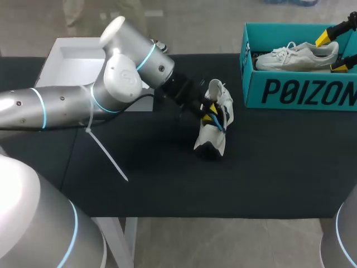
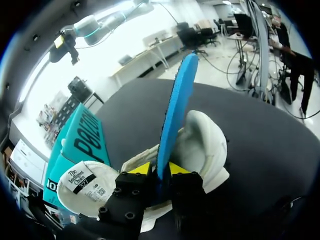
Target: Take the shoe out of the shoebox, open the shoe tongue, remove and reinsert the insole, then place the shoe into the shoebox
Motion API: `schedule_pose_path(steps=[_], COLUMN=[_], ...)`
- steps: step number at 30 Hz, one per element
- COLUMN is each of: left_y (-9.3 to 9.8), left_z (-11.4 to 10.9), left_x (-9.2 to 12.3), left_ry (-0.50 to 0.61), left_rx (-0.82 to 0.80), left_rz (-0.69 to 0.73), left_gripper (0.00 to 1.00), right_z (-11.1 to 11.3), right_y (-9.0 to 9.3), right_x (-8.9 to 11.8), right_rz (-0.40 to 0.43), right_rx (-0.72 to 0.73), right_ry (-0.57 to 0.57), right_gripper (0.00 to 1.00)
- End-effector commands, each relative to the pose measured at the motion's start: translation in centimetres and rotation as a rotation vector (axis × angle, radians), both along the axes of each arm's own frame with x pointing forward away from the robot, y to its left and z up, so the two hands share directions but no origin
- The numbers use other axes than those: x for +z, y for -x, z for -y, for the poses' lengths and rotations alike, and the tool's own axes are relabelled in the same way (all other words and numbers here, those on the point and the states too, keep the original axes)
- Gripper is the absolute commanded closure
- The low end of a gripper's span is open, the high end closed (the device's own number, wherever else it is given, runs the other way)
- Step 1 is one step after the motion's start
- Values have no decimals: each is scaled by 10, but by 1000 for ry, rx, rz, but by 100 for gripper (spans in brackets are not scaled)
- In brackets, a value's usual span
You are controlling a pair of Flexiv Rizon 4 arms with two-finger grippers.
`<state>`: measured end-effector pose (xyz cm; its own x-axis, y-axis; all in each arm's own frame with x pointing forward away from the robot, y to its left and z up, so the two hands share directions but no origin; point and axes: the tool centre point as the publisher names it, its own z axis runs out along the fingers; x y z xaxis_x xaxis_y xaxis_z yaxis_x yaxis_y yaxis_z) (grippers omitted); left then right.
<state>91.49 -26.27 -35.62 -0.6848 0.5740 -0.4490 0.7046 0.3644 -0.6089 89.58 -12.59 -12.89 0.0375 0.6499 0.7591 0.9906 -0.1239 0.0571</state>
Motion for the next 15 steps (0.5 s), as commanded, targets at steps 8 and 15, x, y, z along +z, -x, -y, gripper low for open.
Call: schedule_pose_path(steps=[8, 15], left_y=[29, 23], left_z=[-7, -4], left_x=[18, 9], left_ry=[37, 15], left_rx=[-43, -46], left_rz=[30, 45], left_gripper=[99, 100], right_z=[0, 0], right_y=[1, 1], right_x=[0, 0], right_rz=[-1, -1], right_rx=[-1, -1], right_ry=[4, 4], right_gripper=[0, 0])
